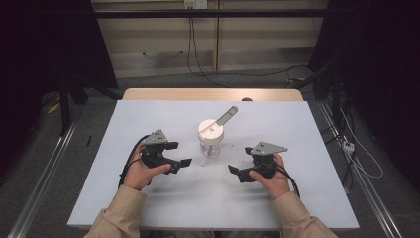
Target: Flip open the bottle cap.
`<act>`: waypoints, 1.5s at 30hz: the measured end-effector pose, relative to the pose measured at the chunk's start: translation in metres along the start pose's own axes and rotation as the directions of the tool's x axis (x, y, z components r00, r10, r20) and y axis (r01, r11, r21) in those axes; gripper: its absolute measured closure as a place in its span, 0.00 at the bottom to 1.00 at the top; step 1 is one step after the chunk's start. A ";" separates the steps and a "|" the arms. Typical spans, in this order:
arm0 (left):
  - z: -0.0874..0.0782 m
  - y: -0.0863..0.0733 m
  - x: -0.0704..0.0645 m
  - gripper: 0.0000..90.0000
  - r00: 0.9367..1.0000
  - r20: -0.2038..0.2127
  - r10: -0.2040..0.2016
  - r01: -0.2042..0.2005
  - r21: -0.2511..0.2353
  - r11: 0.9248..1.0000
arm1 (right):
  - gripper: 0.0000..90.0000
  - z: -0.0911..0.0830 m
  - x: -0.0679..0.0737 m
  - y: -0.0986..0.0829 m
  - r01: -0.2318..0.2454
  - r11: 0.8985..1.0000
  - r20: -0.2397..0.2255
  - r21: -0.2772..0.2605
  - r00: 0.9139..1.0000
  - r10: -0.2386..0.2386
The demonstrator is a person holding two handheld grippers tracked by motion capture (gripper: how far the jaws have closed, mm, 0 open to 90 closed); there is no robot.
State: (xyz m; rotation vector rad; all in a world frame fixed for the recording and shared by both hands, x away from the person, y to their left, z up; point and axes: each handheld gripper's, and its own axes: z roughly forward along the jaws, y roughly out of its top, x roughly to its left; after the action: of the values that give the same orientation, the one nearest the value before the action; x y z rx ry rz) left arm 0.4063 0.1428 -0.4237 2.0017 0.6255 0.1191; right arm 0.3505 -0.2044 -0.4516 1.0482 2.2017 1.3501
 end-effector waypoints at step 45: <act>-0.038 -0.034 0.002 0.12 0.999 -0.050 0.002 -0.002 0.009 1.000 | 0.09 -0.053 -0.015 -0.028 -0.005 1.000 0.051 0.011 0.999 0.005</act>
State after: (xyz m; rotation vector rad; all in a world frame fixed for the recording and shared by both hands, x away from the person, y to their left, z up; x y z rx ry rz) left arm 0.3821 0.1868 -0.4338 2.0131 0.6568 0.1682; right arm 0.3157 -0.2551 -0.4512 1.0805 2.1733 1.3008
